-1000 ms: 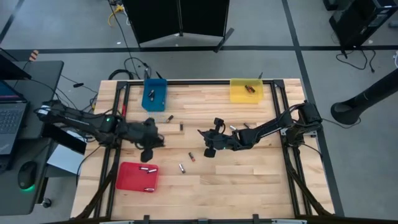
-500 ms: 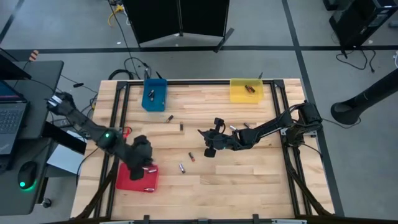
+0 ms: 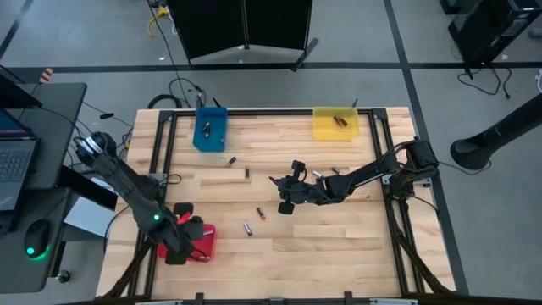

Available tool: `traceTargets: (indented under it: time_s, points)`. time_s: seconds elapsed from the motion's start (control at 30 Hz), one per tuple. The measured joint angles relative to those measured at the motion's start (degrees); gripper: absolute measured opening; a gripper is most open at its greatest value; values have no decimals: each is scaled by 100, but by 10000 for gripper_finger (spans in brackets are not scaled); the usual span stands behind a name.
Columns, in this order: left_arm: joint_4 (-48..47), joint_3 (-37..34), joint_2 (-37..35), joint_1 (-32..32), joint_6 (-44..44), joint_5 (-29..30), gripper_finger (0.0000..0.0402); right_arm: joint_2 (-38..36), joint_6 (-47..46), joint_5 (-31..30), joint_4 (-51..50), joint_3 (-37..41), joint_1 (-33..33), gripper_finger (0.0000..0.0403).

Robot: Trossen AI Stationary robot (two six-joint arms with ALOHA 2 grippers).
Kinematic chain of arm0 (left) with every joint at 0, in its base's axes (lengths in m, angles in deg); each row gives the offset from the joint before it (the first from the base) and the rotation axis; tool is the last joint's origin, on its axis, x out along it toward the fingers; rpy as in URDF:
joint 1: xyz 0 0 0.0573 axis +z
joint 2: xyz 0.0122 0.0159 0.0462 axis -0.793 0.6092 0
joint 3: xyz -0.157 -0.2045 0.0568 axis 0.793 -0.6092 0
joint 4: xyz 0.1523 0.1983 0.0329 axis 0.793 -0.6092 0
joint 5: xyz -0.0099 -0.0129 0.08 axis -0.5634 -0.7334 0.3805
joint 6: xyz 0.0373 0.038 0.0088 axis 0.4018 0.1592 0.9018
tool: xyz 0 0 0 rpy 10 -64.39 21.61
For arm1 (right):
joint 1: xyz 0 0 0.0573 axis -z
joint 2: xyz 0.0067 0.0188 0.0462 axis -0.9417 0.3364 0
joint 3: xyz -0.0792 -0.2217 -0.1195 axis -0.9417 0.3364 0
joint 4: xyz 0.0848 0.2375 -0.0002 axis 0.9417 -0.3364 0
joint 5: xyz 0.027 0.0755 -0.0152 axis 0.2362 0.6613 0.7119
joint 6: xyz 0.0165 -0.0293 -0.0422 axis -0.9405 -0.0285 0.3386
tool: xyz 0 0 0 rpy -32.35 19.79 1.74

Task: Sort batteries
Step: Put the silver battery into the red bin

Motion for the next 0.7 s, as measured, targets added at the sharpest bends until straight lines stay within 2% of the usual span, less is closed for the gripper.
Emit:
traceTargets:
  time_s: [0.3,0.5,0.7]
  points:
    - [-46,-105,402,-144,0,-134,54,0,-94,48,-2,0,-2,10]
    - [652,-470,426,-133,17,-264,54,0,-105,50,-101,0,-2,11]
    - [747,-544,431,-133,36,-241,54,0,-115,253,-102,0,-2,11]
